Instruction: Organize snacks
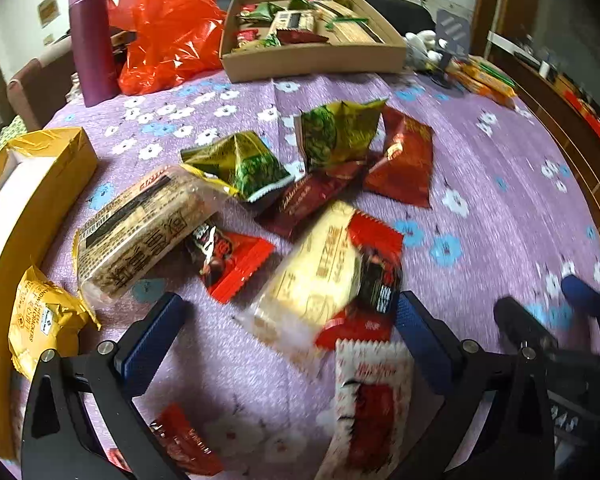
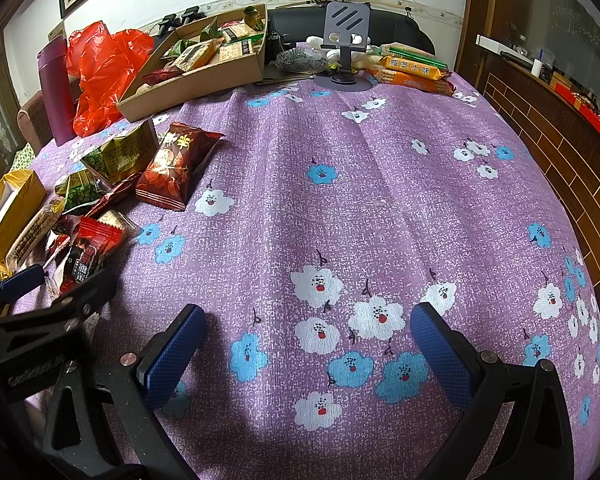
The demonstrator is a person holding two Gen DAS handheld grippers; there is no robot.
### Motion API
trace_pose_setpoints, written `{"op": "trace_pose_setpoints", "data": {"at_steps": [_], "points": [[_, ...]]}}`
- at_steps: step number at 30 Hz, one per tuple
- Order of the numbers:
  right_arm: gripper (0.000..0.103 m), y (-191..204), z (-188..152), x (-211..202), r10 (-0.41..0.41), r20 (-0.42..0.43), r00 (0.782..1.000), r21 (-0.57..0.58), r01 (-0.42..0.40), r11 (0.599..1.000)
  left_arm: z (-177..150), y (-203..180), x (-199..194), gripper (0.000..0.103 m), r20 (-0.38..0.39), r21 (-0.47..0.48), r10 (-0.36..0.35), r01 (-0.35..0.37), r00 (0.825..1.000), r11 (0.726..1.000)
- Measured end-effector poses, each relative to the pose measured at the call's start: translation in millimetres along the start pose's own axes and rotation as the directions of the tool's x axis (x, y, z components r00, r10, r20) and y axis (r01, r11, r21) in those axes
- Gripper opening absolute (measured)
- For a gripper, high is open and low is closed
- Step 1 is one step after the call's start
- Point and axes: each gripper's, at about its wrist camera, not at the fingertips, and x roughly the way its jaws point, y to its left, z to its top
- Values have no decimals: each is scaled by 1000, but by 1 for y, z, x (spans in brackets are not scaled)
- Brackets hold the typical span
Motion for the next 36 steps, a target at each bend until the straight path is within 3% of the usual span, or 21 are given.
{"op": "trace_pose_setpoints", "data": {"at_steps": [9, 11, 12, 14, 16, 19, 20, 22, 23, 25, 26, 27, 29, 31, 33, 36], "points": [[103, 1, 2, 2, -6, -38, 999, 7, 6, 1000, -1, 1, -4, 103, -72, 81, -64, 70, 995, 994], [103, 2, 2, 2, -10, -42, 999, 10, 10, 1000, -1, 3, -10, 101, -103, 62, -122, 129, 987, 990], [103, 1, 4, 2, -9, -41, 999, 10, 9, 1000, -2, 5, -16, 98, -106, 39, -184, 189, 977, 981], [103, 3, 5, 3, -7, -42, 999, 6, 8, 1000, -4, 10, -33, 93, -81, 27, -265, 268, 961, 963], [103, 4, 5, 3, -7, -43, 999, 3, 7, 1000, -5, 20, -62, 93, 10, 36, -311, 310, 950, 950], [103, 1, 2, 2, -6, -42, 999, 0, 6, 1000, -8, 51, -122, 93, 235, 53, -324, 321, 916, 946], [103, 1, 2, 2, -6, -41, 999, -1, 6, 1000, -11, 67, -149, 93, 333, 57, -300, 299, 894, 953], [103, 1, 1, 2, -8, -37, 999, -4, 8, 1000, -14, 90, -183, 96, 452, 61, -270, 273, 850, 960], [103, 2, 0, 2, -8, -36, 999, -5, 8, 1000, -18, 105, -197, 103, 498, 57, -254, 261, 829, 964], [98, 4, 0, -1, -16, -28, 999, -20, 15, 1000, -20, 125, -207, 103, 540, 39, -222, 239, 812, 970], [87, 7, -1, -6, -24, -10, 1000, -33, 23, 999, -23, 135, -209, 103, 542, 21, -198, 222, 817, 975], [82, 10, -1, -11, -33, 10, 999, -42, 34, 999, -23, 145, -204, 103, 524, -8, -154, 185, 838, 983], [82, 17, -1, -29, -2, 58, 998, -41, 4, 999, -25, 150, -191, 103, 471, -50, -86, 123, 878, 991], [82, 28, -2, -44, 95, 66, 993, -47, -92, 995, -32, 154, -172, 103, 393, -53, -119, 152, 912, 987], [81, 47, -4, -54, 191, 46, 981, -75, -187, 980, -40, 154, -153, 95, 322, -46, -210, 236, 923, 971], [78, 80, -14, -62, 284, 2, 959, -137, -281, 950, -49, 140, -125, 58, 215, 5, -263, 268, 941, 963]]}}
